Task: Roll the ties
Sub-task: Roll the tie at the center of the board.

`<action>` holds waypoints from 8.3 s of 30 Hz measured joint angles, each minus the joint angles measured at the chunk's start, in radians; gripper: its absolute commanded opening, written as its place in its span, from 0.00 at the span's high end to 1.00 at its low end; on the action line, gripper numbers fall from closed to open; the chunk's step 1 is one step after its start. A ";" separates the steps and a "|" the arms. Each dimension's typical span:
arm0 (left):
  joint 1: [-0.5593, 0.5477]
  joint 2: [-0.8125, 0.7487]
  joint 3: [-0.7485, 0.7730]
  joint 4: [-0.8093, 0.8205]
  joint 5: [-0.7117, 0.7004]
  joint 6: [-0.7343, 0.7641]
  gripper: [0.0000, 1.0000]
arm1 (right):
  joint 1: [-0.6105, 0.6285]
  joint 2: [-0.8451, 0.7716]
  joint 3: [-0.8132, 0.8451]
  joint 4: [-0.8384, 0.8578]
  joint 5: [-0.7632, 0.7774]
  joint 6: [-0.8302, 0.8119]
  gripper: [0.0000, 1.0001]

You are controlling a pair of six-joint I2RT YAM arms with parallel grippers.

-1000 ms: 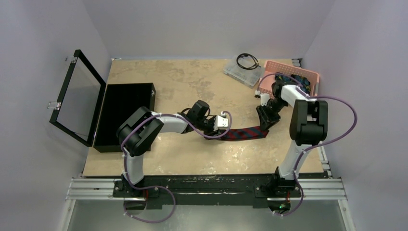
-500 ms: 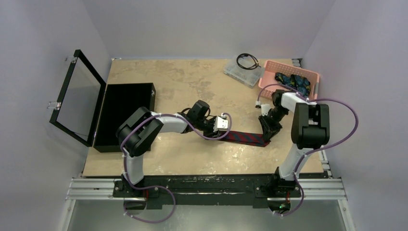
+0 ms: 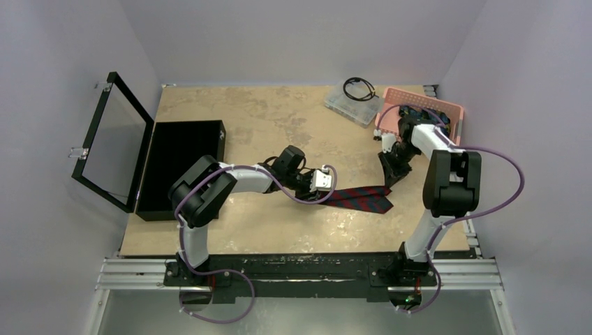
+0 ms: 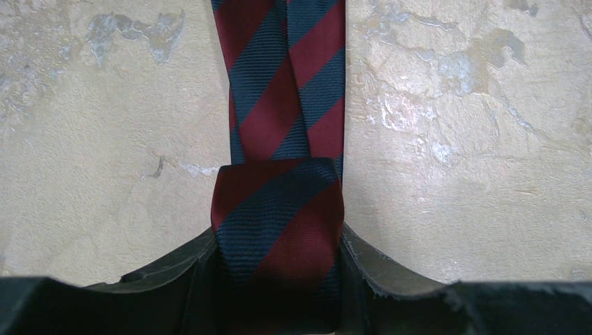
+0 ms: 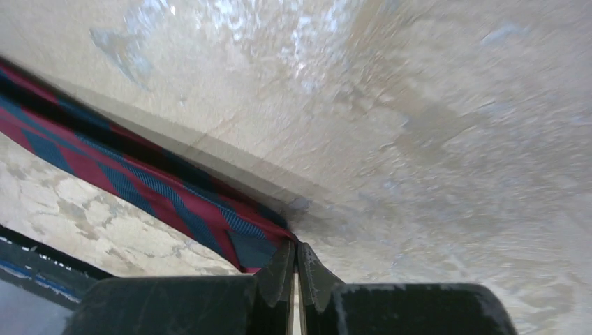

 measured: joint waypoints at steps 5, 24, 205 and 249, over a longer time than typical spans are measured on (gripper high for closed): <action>0.000 0.000 0.000 0.001 -0.004 -0.011 0.98 | -0.002 0.000 0.039 -0.006 0.005 -0.016 0.62; 0.000 0.000 -0.001 0.004 -0.011 -0.037 0.99 | 0.001 0.004 -0.001 0.025 0.003 0.051 0.57; 0.010 -0.020 -0.192 0.452 -0.169 -0.540 0.78 | 0.372 0.136 -0.090 0.511 -0.496 0.539 1.00; 0.053 -0.122 -0.140 0.143 -0.056 -0.243 0.97 | 0.282 0.175 -0.082 0.379 -0.532 0.518 0.98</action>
